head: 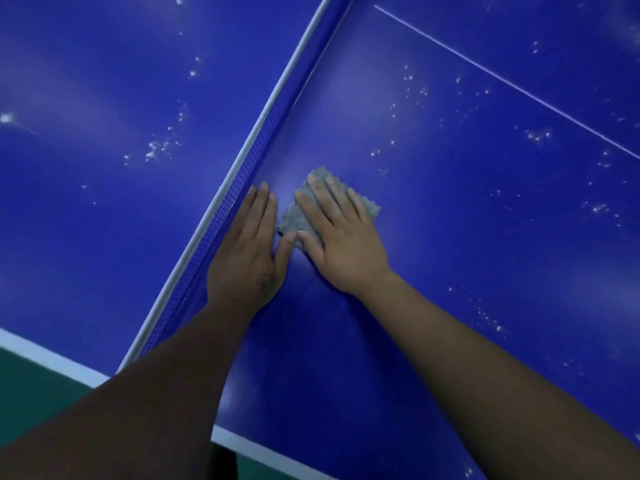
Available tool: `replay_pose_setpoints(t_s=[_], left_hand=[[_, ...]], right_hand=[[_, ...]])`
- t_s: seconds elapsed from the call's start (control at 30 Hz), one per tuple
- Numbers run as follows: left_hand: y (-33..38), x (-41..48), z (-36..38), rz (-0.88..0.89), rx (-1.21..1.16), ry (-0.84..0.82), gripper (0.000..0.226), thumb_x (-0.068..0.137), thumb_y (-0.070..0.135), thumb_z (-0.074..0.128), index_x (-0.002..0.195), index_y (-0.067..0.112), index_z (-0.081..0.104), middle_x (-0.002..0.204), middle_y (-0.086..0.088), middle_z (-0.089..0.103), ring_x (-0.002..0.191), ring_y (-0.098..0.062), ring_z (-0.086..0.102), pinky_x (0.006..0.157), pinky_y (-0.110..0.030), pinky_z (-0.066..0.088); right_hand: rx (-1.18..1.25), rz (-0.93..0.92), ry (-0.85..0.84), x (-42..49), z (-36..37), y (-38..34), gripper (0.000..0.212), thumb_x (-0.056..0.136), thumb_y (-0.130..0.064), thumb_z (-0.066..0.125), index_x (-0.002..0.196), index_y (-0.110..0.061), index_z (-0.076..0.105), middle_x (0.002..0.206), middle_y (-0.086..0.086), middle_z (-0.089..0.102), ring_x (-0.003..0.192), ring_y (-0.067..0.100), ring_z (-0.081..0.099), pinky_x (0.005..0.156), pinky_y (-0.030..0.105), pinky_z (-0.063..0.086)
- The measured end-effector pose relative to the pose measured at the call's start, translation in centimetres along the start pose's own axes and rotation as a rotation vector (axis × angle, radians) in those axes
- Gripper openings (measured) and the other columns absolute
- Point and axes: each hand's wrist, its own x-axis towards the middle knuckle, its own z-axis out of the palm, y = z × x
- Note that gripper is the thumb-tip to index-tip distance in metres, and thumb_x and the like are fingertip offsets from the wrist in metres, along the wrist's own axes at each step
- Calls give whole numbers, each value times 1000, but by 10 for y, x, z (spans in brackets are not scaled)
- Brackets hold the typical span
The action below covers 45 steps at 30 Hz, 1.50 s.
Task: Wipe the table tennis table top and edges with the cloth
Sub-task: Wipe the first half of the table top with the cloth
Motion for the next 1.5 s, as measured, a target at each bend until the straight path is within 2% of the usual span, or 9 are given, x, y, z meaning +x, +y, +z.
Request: replay_pose_setpoints(t_s=[0.07, 0.27, 0.5, 0.6, 0.7, 0.9, 1.2, 1.33, 1.5], left_hand=[[0, 0, 4, 5, 0, 51, 66, 117, 43, 40, 164, -3, 35, 176, -14, 29, 166, -26, 20, 135, -38, 20], [-2, -1, 8, 4, -8, 64, 66, 116, 44, 40, 165, 0, 35, 177, -10, 28, 167, -22, 18, 135, -32, 16], [3, 1, 1, -12, -9, 34, 66, 114, 40, 43, 164, -3, 36, 175, -14, 30, 165, -26, 23, 134, -37, 23], [10, 21, 1, -33, -18, 39, 64, 113, 36, 49, 162, -3, 40, 173, -16, 34, 164, -28, 26, 133, -38, 24], [25, 60, 6, 5, -49, 0, 61, 111, 28, 56, 160, -6, 42, 171, -20, 36, 162, -35, 29, 132, -50, 27], [31, 83, 27, 36, 40, 31, 61, 114, 32, 41, 165, -2, 34, 175, -17, 28, 166, -31, 19, 135, -49, 18], [31, 80, 28, 27, -30, 65, 62, 112, 32, 48, 164, -1, 37, 175, -13, 31, 165, -29, 22, 133, -51, 25], [31, 80, 27, 10, -49, 60, 62, 111, 30, 51, 164, 0, 38, 175, -12, 32, 166, -27, 22, 132, -52, 26], [28, 79, 28, -3, -50, 23, 64, 112, 34, 47, 167, 4, 34, 177, -6, 26, 167, -23, 17, 135, -47, 21]], right_hand=[[0, 37, -14, 15, -4, 21, 59, 111, -45, 46, 164, -18, 41, 174, 8, 30, 163, 30, 23, 132, 50, 18], [-86, 622, 13, 50, -16, 56, 64, 112, -46, 28, 171, -23, 20, 180, 6, 8, 166, 28, 5, 133, 49, 6], [-20, 231, -92, 48, -18, 40, 63, 113, -48, 34, 170, -25, 23, 179, 1, 11, 166, 24, 5, 134, 50, 3], [-26, 383, -88, 36, -26, 77, 64, 112, -50, 32, 170, -26, 22, 179, 1, 11, 166, 25, 6, 134, 50, 2], [-58, 510, -88, 20, -31, 99, 64, 113, -47, 29, 171, -24, 18, 180, 3, 6, 166, 26, 2, 134, 51, 1], [-137, 481, -115, 19, -26, 94, 66, 110, -46, 20, 171, -20, 19, 179, 10, 7, 166, 32, 4, 133, 57, 4], [-36, 300, -98, 123, -13, 85, 62, 113, -47, 25, 171, -27, 16, 180, 2, 3, 167, 25, -2, 133, 51, 1], [-6, 414, -52, 111, -25, 123, 62, 112, -49, 32, 169, -26, 27, 179, 3, 13, 166, 27, 7, 133, 51, 5], [-60, 584, -49, 54, -38, 153, 63, 112, -46, 23, 170, -21, 23, 180, 7, 5, 166, 28, 2, 134, 54, 6]])
